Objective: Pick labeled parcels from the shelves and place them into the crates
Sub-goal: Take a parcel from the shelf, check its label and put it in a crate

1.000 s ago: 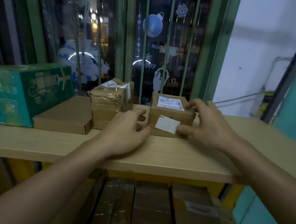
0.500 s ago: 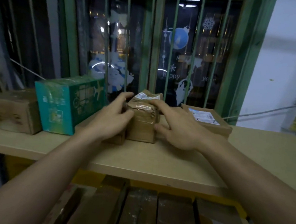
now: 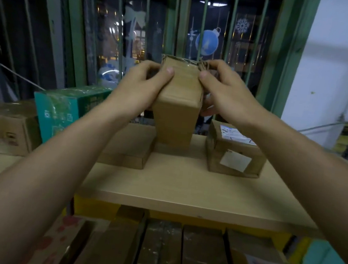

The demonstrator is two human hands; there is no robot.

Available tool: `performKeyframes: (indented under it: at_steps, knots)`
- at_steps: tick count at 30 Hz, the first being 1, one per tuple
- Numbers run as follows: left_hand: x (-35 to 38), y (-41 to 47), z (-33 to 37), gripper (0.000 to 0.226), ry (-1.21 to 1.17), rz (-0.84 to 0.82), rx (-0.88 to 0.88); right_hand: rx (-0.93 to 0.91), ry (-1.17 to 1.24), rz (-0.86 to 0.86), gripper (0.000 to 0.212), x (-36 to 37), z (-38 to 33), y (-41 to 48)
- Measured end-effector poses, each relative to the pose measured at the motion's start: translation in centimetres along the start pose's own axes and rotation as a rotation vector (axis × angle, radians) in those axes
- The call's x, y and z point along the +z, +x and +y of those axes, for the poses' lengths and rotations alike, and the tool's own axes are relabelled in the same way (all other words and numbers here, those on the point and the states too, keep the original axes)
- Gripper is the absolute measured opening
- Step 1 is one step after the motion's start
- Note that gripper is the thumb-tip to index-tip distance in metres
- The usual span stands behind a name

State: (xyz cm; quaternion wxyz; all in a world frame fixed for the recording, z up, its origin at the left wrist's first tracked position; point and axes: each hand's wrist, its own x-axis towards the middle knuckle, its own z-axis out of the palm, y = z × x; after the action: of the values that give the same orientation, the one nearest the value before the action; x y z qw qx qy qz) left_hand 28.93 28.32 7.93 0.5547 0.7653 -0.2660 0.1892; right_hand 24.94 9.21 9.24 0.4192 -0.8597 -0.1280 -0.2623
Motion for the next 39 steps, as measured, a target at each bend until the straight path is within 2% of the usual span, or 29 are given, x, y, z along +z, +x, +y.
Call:
performKeyframes:
  at_steps: [3,5,6,9,12,17,21,26,28,31,33,39]
  knots:
    - [0.5,0.6,0.4,0.04,-0.008,-0.04,-0.074,0.021,-0.009,-0.002,0.034,-0.3,0.0,0.3]
    - [0.5,0.4,0.0,0.041,0.011,-0.048,-0.046,0.012,-0.012,-0.015,0.032,-0.5,0.6,0.0]
    - [0.5,0.1,-0.3,0.046,0.029,-0.057,-0.009,-0.014,-0.047,-0.022,0.033,-0.6,1.0,-0.4]
    - [1.0,-1.1,-2.0,0.081,0.208,-0.105,0.102,-0.114,-0.236,-0.052,0.04,-0.8,2.3,-1.9]
    - [2.2,-1.9,-4.0,0.097,0.346,-0.077,0.189,-0.142,-0.226,-0.048,0.045,-0.2,3.5,-2.9]
    - [3.6,-2.6,-5.3,0.085,0.396,-0.05,0.243,-0.203,-0.368,-0.041,0.049,0.5,4.8,-3.0]
    - [3.8,-2.3,-5.9,0.074,0.442,-0.134,0.176,-0.164,-0.411,-0.076,0.046,0.1,5.4,-3.3]
    - [5.0,-2.2,-6.9,0.071,0.462,-0.225,0.136,-0.121,-0.511,-0.132,0.049,-0.5,6.7,-4.0]
    - [5.2,-2.1,-6.9,0.068,0.466,-0.221,0.118,-0.075,-0.543,-0.135,0.059,-1.1,7.7,-3.9]
    - [5.6,-2.1,-6.7,0.065,0.464,-0.232,0.095,0.153,-0.654,-0.135,0.086,-2.7,8.7,-4.0]
    - [5.9,-2.1,-6.5,0.063,0.445,-0.245,0.092,0.268,-0.687,-0.202,0.095,-3.6,9.1,-4.4]
    - [6.1,-2.0,-5.4,0.064,0.442,-0.301,0.048,0.276,-0.689,-0.256,0.1,-4.5,9.5,-4.5]
